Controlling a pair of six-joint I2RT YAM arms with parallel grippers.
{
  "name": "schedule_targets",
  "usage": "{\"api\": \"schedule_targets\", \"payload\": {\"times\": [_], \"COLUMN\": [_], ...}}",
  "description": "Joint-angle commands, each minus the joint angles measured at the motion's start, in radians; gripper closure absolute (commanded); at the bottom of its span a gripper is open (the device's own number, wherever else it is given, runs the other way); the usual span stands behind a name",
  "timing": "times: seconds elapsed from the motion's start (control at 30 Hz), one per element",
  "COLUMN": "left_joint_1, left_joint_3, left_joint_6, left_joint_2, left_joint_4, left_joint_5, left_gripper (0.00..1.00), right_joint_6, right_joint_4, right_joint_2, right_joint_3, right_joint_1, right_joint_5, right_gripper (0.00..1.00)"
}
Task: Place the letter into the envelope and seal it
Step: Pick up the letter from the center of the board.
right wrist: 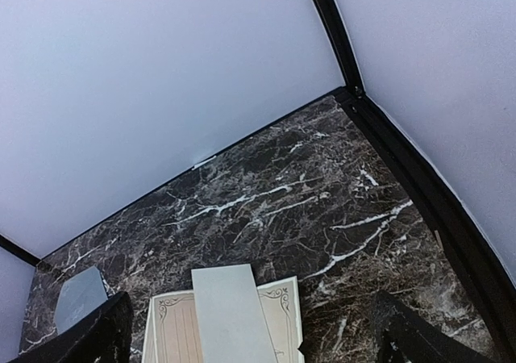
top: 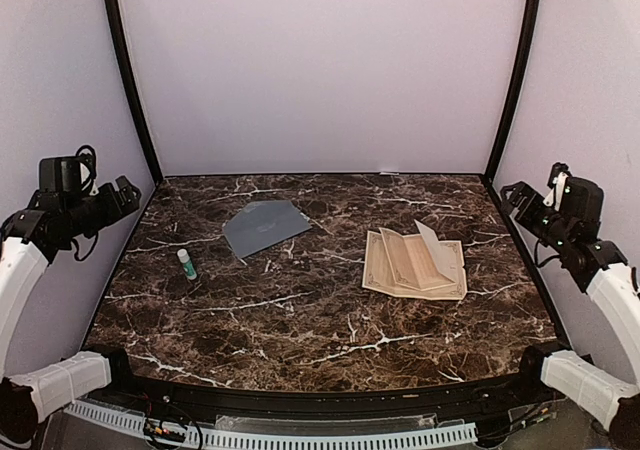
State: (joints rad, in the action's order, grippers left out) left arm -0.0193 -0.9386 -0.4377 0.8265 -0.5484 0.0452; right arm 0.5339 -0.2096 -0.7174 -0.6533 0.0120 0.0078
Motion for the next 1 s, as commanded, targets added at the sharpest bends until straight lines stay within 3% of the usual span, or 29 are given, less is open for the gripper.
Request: {"api": "schedule_targets", "payload": {"times": [0.0, 0.17, 0.3, 0.47, 0.63, 0.97], "left_joint_1": [0.002, 0.001, 0.003, 0.012, 0.013, 0.013], "left_joint_3": [-0.005, 0.053, 0.065, 0.074, 0.247, 0.28], "left_joint_6": [0.013, -0.018, 0.041, 0.209, 0.271, 0.311], "left_joint_2": [0.028, 0.049, 0.082, 0.109, 0.021, -0.065], "left_joint_4": [-0.042, 0.07, 0.197, 0.322, 0.52, 0.478], "left_joint_5": [-0.091, -0.23, -0.364, -0.317, -0.293, -0.1], "left_gripper": [0.01, 0.01, 0.01, 0.01, 0.01, 0.01], "right_joint_6": [0.01, -0.058, -0.1, -0.083, -0.003, 0.101], "right_joint_4": [-0.061, -0.111, -0.183, -0.293, -0.426, -0.469], "right_joint_2": [-0.025, -0.052, -0.094, -0.194, -0.311, -0.575], "right_joint_3": [-0.012, -0.072, -0.129, -0.194, -0.266, -0.328], "right_joint_1": [-0.003, -0.003, 0.008, 0.168, 0.398, 0.648], "right_joint_5": [0.049, -0.003, -0.045, 0.121, 0.399, 0.557], "right_gripper": [0.01, 0.01, 0.02, 0.02, 0.04, 0.05]}}
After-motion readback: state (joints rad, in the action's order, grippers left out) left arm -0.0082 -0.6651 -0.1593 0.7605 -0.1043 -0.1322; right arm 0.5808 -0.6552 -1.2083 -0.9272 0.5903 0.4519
